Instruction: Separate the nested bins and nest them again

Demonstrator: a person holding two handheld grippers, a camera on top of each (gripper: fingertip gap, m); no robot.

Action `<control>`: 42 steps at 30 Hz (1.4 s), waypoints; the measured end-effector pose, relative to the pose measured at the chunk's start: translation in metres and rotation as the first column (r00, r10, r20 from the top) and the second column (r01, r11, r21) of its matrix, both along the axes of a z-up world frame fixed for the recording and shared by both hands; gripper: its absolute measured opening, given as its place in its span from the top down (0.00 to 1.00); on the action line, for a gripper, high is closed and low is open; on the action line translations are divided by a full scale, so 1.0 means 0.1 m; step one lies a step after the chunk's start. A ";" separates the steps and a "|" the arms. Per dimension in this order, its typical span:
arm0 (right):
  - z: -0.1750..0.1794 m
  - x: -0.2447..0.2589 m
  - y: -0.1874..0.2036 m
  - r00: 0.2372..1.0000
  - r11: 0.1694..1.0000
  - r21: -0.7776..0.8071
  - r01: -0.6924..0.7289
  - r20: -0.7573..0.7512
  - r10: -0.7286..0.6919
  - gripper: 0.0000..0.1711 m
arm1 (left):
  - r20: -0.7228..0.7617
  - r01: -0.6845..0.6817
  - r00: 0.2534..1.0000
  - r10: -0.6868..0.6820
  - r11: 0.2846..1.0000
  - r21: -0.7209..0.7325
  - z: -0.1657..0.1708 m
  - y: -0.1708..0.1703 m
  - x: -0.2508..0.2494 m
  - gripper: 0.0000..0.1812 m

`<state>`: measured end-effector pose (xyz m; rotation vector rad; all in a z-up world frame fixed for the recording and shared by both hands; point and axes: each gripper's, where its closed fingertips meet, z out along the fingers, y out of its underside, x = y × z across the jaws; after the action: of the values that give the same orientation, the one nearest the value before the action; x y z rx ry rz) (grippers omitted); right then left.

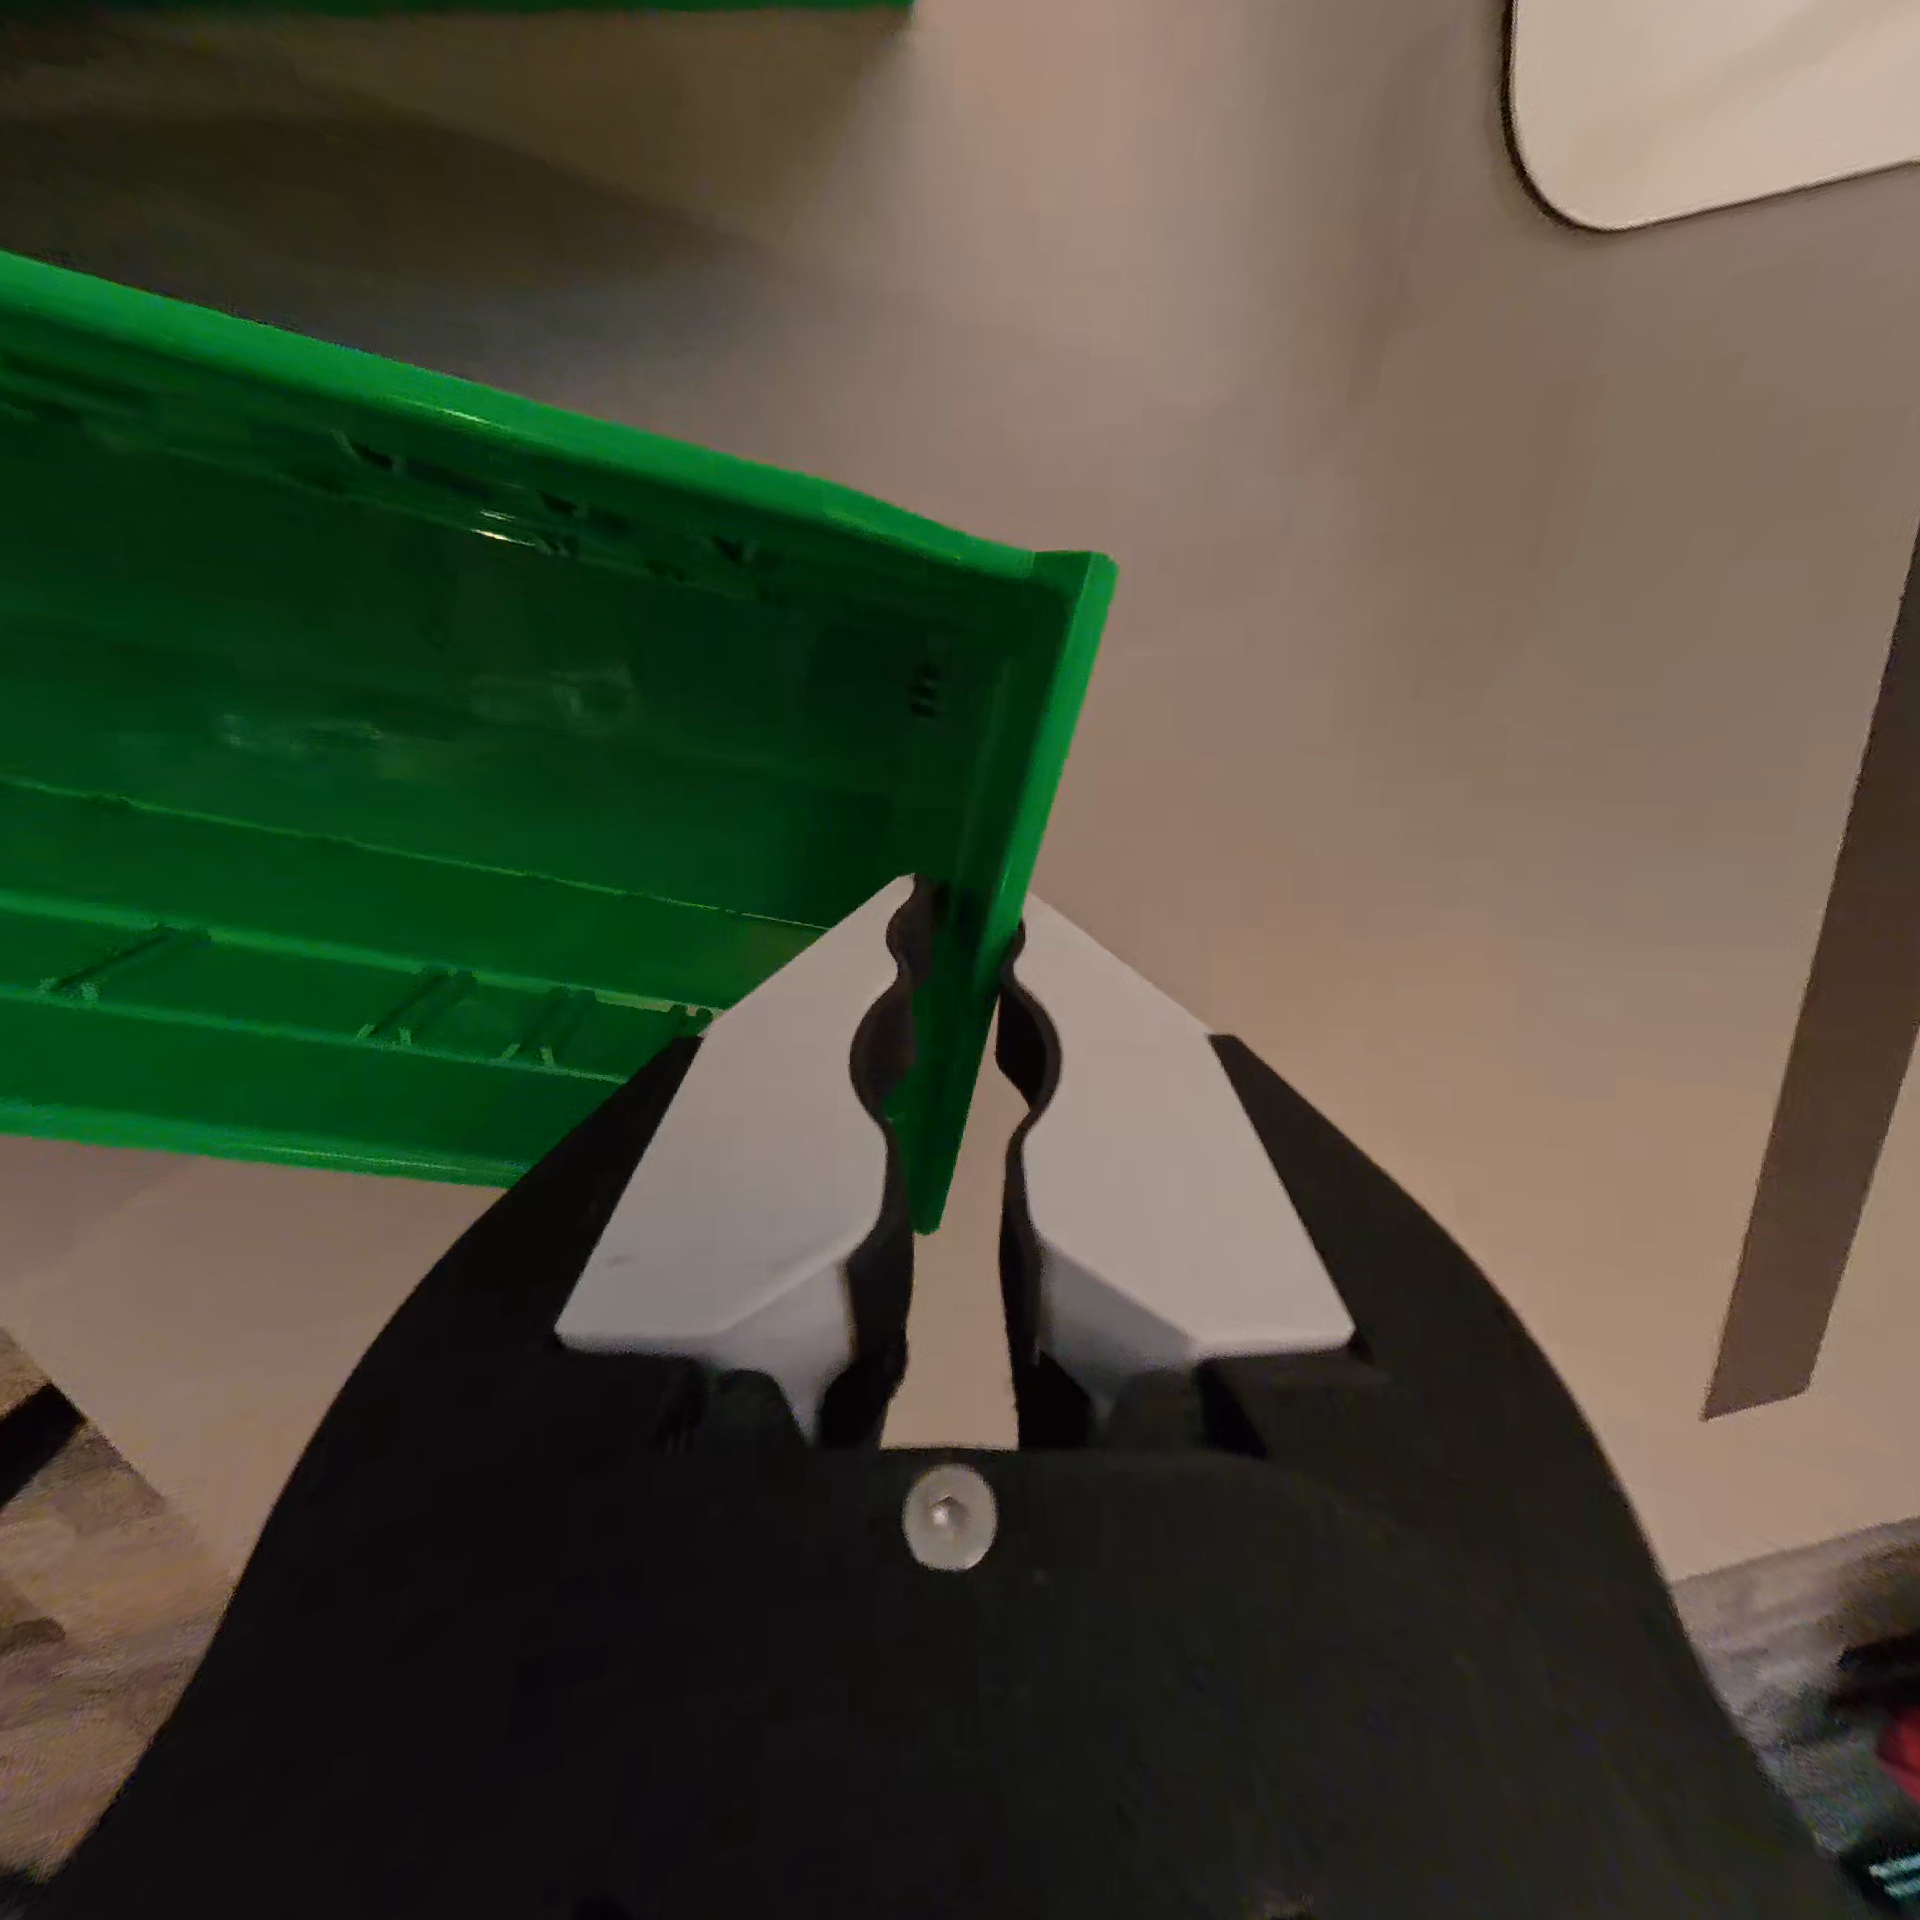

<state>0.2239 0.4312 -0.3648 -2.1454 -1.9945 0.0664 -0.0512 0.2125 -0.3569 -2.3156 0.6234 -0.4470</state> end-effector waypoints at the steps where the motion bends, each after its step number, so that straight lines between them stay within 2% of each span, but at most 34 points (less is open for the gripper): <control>1: 0.00 0.00 0.03 1.000 1.000 0.004 -0.024 0.008 0.024 0.96 | -0.023 -0.024 0.999 0.025 0.999 0.021 0.02 0.03 -0.03 0.73; 4: 0.00 0.00 0.14 0.995 0.995 0.008 -0.095 0.033 0.094 0.96 | -0.075 -0.018 0.997 0.032 0.983 0.182 0.34 0.07 -0.01 0.70; 7: 0.00 -0.03 0.24 0.979 0.980 0.024 -0.197 0.061 0.195 0.95 | -0.121 0.135 0.987 -0.107 0.955 0.264 0.62 -0.04 0.34 0.70; 8: 0.00 -0.04 0.26 0.973 0.974 0.021 -0.224 0.065 0.222 0.91 | -0.143 0.184 0.978 -0.149 0.942 0.281 0.67 -0.09 0.47 0.71; 10: 0.00 -0.07 0.29 0.969 0.971 0.016 -0.238 0.077 0.236 0.82 | -0.172 0.293 0.952 -0.255 0.920 0.260 0.61 -0.23 0.76 0.71; 13: -0.04 -0.07 0.30 0.971 0.976 0.025 -0.217 0.110 0.213 0.69 | -0.262 0.398 0.901 -0.347 0.901 0.175 0.27 -0.33 1.00 0.70; 14: -0.04 -0.07 0.33 0.974 0.978 0.048 -0.204 0.112 0.197 0.69 | -0.303 0.414 0.882 -0.360 0.900 0.136 0.13 -0.33 1.02 0.68; 15: -0.04 -0.07 0.34 0.978 0.981 0.063 -0.185 0.111 0.177 0.69 | -0.353 0.409 0.869 -0.347 0.905 0.117 0.02 -0.29 1.00 0.67; 16: -0.03 -0.06 0.34 0.982 0.983 0.074 -0.166 0.103 0.158 0.70 | -0.407 0.408 0.855 -0.323 0.902 0.140 -0.01 -0.23 0.99 0.70; 18: -0.02 -0.05 0.34 0.987 0.985 0.094 -0.147 0.086 0.139 0.75 | -0.383 0.402 0.860 -0.338 0.910 0.100 -0.11 -0.23 1.06 0.75; 20: -0.04 -0.02 0.34 0.988 0.984 0.107 -0.141 0.084 0.132 0.79 | -0.400 0.418 0.838 -0.372 0.908 0.033 -0.29 -0.26 1.10 0.74; 23: -0.04 -0.05 0.33 0.990 0.985 0.101 -0.139 0.045 0.135 0.86 | -0.412 0.429 0.833 -0.369 0.901 0.059 -0.35 -0.22 1.22 0.83; 25: -0.05 -0.05 0.33 0.989 0.984 0.103 -0.143 0.041 0.139 0.88 | -0.441 0.414 0.824 -0.356 0.909 0.040 -0.42 -0.19 1.23 0.82; 27: -0.04 -0.05 0.33 0.989 0.984 0.101 -0.145 0.033 0.142 0.87 | -0.463 0.435 0.811 -0.358 0.898 0.069 -0.36 -0.18 1.26 0.80; 29: -0.05 -0.05 0.33 0.989 0.984 0.101 -0.146 0.035 0.144 0.87 | -0.467 0.439 0.809 -0.357 0.895 0.076 -0.28 -0.18 1.25 0.74; 31: -0.05 -0.06 0.33 0.988 0.983 0.099 -0.153 0.032 0.151 0.87 | -0.476 0.434 0.789 -0.389 0.901 -0.017 -0.42 -0.23 1.18 0.70; 33: -0.05 -0.07 0.33 0.987 0.983 0.095 -0.160 0.033 0.157 0.89 | -0.528 0.428 0.752 -0.395 0.901 -0.064 -0.59 -0.22 1.09 0.72; 34: -0.05 -0.08 0.32 0.986 0.982 0.092 -0.164 0.033 0.162 0.90 | -0.559 0.438 0.733 -0.389 0.898 -0.050 -0.58 -0.19 1.09 0.78; 35: -0.06 -0.08 0.31 0.985 0.981 0.090 -0.171 0.033 0.168 0.90 | -0.550 0.434 0.738 -0.390 0.899 -0.056 -0.57 -0.19 1.13 0.81; 42: -0.06 -0.12 0.30 0.978 0.974 0.090 -0.208 0.028 0.206 0.92 | -0.511 0.402 0.773 -0.375 0.914 -0.062 -0.54 -0.19 1.39 0.83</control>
<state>0.2120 0.4612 -0.3705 -1.8837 -2.1801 -0.0130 0.0882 0.1933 -0.4107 -2.2544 1.3784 0.0280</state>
